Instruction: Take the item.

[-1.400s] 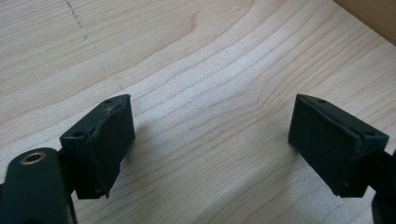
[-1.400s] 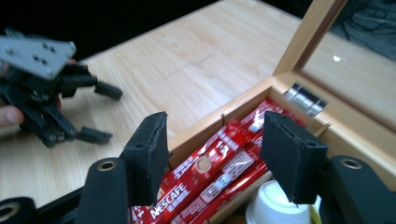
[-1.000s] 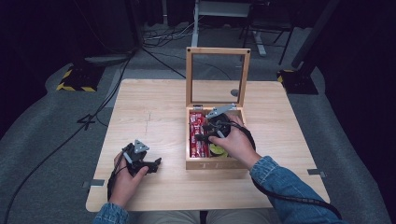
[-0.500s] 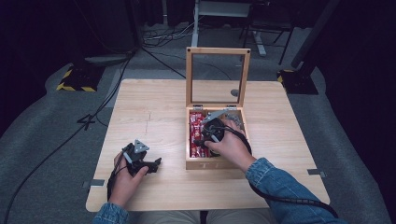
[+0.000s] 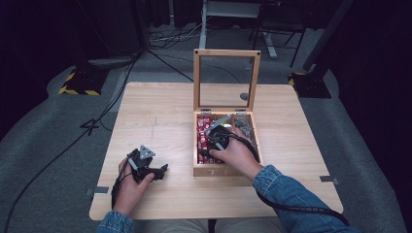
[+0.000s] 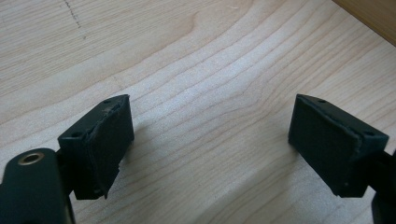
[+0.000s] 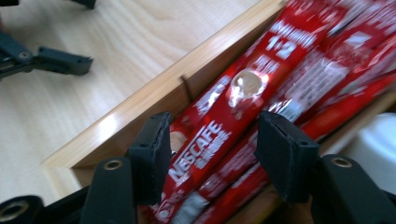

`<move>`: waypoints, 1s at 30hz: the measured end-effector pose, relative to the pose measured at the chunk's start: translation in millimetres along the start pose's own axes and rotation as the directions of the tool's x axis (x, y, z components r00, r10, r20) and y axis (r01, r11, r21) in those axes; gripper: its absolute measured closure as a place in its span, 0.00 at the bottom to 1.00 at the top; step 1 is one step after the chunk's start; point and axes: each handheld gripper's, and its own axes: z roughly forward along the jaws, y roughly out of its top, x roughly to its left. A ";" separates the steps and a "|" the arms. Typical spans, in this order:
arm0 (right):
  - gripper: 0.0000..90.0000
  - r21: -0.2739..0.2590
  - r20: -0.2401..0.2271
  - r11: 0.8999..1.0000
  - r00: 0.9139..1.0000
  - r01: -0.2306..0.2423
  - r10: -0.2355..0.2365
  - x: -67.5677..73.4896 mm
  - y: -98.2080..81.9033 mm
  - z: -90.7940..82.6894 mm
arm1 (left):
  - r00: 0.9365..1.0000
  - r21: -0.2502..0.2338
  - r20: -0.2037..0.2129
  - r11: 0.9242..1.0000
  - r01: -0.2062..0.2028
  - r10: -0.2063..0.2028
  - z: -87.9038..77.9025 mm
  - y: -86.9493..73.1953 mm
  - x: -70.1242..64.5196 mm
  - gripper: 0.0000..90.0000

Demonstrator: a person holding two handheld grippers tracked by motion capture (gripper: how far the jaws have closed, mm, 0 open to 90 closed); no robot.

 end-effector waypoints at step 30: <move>0.91 -0.052 -0.092 0.991 0.989 -0.120 0.115 3.8 5.1 -13.4 | 1.000 0.002 0.001 1.000 0.000 0.000 -0.1 0.1 0.1 0.16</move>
